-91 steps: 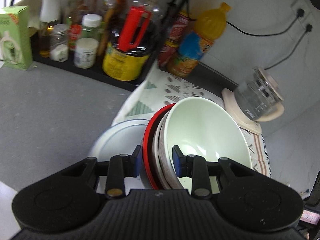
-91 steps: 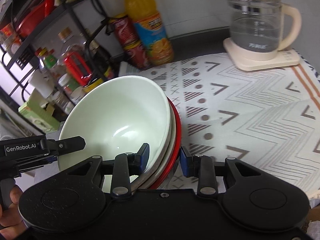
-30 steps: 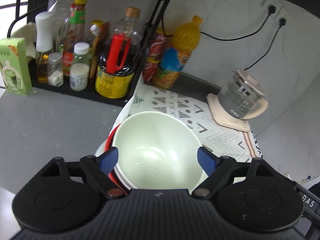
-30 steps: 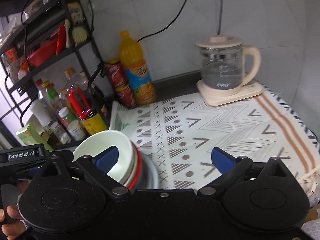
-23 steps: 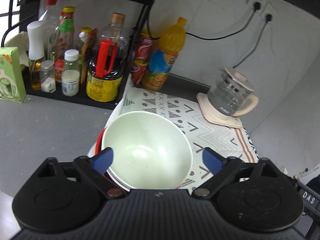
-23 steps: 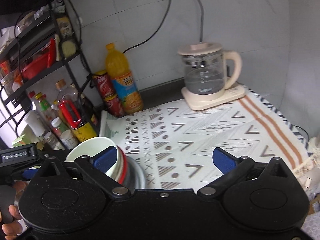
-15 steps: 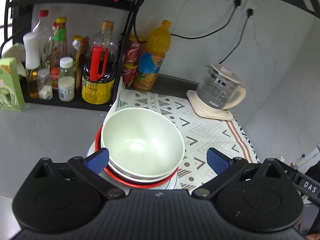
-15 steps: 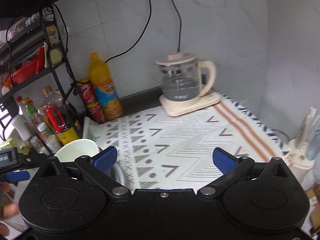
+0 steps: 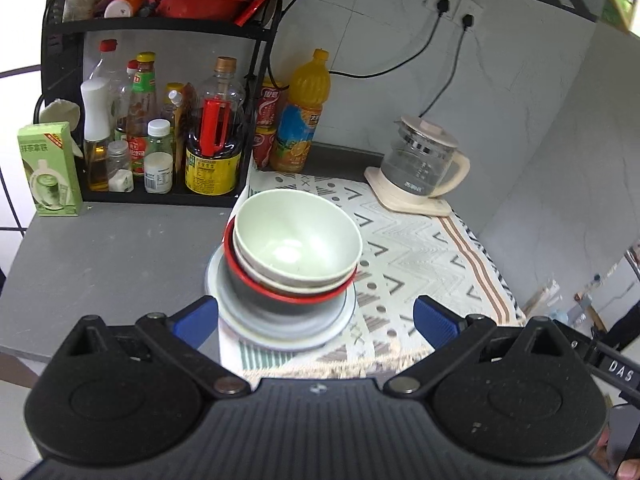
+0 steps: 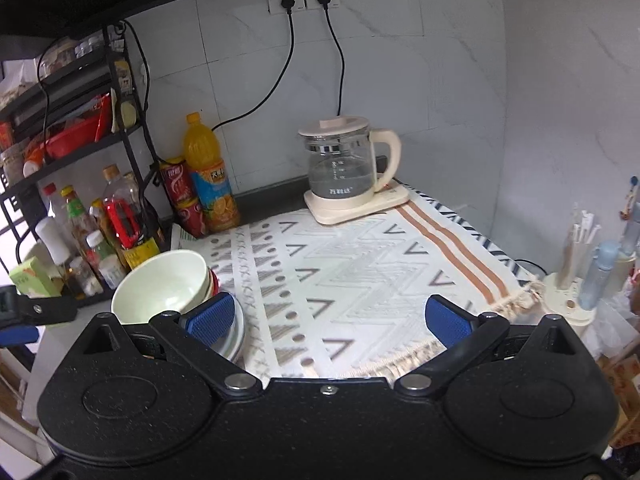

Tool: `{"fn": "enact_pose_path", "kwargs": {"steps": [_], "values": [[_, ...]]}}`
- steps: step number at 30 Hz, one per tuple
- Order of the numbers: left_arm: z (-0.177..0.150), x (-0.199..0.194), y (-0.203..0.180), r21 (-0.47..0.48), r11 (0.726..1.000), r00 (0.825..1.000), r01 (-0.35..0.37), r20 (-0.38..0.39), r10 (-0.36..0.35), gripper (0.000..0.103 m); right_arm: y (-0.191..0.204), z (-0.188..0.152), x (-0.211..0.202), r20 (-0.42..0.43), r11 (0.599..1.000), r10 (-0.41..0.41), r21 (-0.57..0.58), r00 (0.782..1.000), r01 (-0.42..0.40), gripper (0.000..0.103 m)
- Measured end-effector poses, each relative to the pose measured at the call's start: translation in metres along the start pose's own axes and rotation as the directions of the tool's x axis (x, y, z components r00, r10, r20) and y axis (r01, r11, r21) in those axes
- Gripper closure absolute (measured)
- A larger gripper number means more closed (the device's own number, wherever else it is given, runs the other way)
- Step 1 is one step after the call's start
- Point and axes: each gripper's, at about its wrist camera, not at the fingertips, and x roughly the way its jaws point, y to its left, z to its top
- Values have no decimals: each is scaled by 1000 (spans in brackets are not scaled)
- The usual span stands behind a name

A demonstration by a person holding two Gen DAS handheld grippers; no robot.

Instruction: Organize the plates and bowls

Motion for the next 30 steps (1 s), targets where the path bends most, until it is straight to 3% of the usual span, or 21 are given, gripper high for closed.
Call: {"fn": "enact_pose_path", "kwargs": {"steps": [13,30], "values": [[-36,-55,13,58,998,999,38,-20,-37,1,16,-39,-73,16,1000,17,22,1000,-17,1],[-61,-89,19,106,994,999,37,-19,-35,1,23,-67,-116,31,1000,4,23,1000,-5,0]]}}
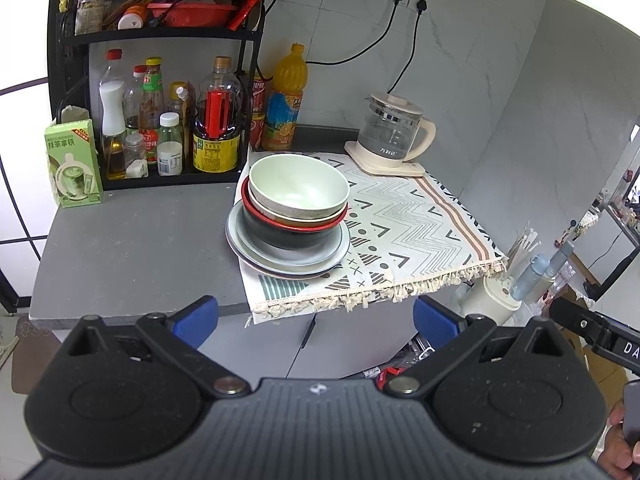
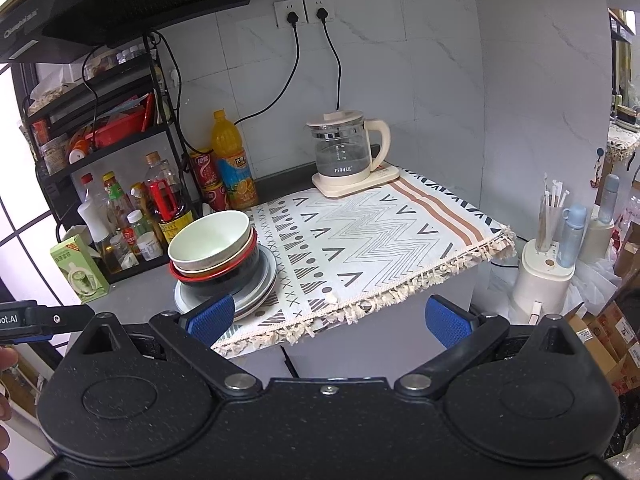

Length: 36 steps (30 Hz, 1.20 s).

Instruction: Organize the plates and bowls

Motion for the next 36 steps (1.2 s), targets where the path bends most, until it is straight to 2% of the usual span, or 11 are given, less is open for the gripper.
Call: {"fn": "enact_pose_path", "kwargs": {"steps": [36], "values": [[-5,2,9,-17,999,999,-34,-21,34,1,5,-8,0,-37,999,19,-27,999,-20,0]]}}
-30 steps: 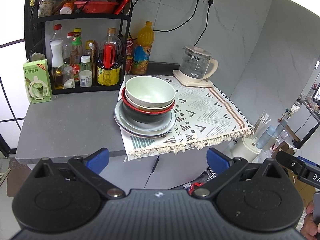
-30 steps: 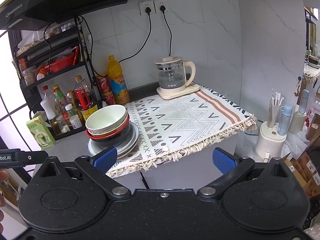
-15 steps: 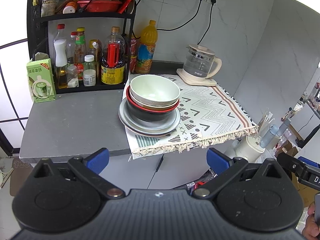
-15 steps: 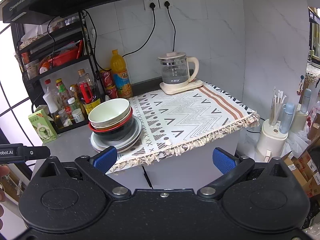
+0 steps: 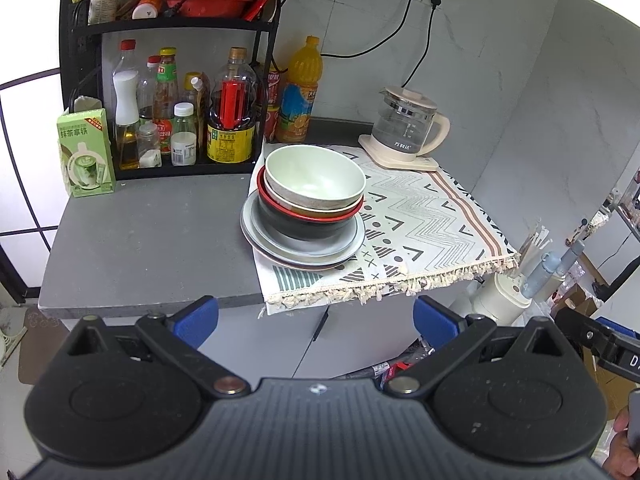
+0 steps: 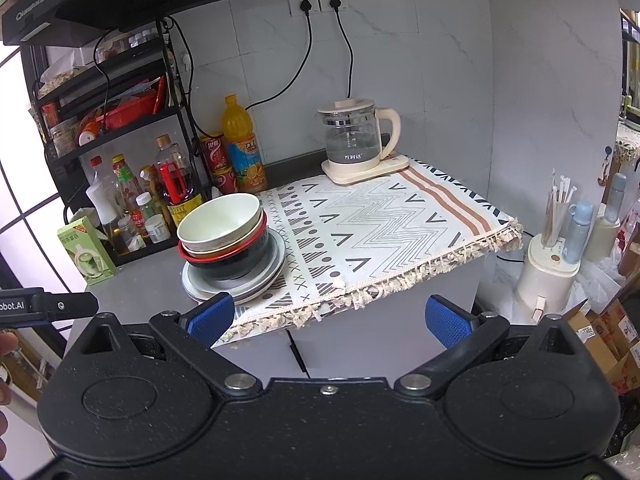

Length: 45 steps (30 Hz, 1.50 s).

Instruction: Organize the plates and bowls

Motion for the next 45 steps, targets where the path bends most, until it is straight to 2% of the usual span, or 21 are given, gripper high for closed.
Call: {"fn": "enact_pose_path", "kwargs": {"steps": [7,45], "values": [[-1,-2,-4,10,1000,1000,-3,3,3,1,-2,0,-2,-9,1000,27,5,1000,-27,0],[-12,-27,-11,-16,1000,1000,-14,20,14,1,-13,-8,-16,-41,999,38,-27,998,-39,0]]}}
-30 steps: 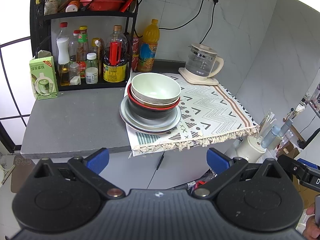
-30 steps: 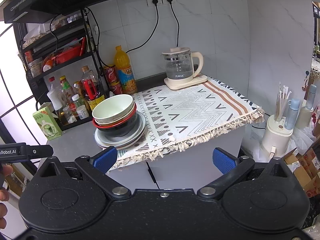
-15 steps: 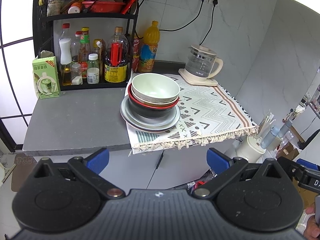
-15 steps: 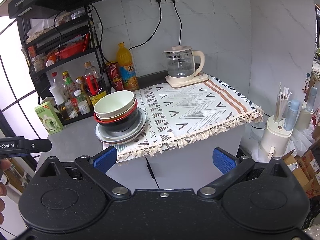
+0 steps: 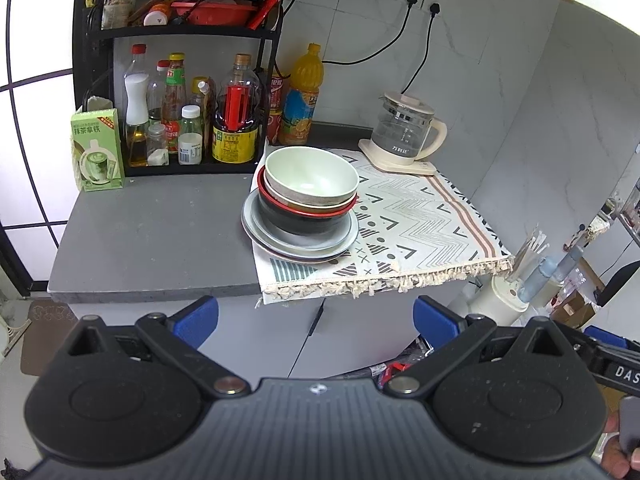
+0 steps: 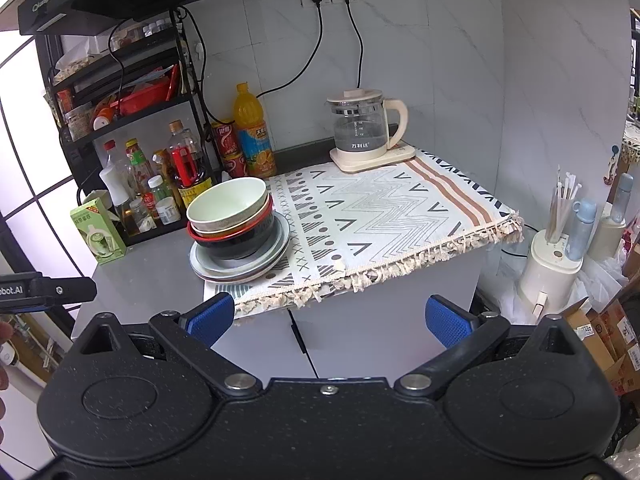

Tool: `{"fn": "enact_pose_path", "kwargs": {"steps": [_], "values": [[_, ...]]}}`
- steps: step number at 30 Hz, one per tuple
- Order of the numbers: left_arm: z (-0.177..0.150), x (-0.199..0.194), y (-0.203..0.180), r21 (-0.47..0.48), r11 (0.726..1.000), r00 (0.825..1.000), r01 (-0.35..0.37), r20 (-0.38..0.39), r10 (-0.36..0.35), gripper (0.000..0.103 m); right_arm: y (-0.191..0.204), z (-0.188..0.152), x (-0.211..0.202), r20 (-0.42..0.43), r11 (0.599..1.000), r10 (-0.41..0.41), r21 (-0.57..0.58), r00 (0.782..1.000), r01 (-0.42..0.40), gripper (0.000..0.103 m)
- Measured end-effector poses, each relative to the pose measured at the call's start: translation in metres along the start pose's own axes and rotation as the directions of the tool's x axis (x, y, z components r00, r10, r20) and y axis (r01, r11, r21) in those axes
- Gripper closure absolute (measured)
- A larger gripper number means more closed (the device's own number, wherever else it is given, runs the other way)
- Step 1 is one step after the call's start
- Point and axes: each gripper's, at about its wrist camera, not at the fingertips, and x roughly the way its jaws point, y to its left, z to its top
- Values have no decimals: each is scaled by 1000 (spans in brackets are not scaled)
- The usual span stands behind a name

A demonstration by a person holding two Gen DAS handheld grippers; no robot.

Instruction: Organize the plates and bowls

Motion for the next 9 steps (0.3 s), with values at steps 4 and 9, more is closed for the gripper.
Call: {"fn": "enact_pose_path", "kwargs": {"steps": [4,9], "values": [[1,4,-2,3,1000,1000,-9,-8,9,1,-1,1,4,-5,1000,4,7,1000,-4,0],[4,11,0,3,1000,1000,-21,-21,21,1,-4,3,11,-19,1000,0,15,1000,1,0]]}}
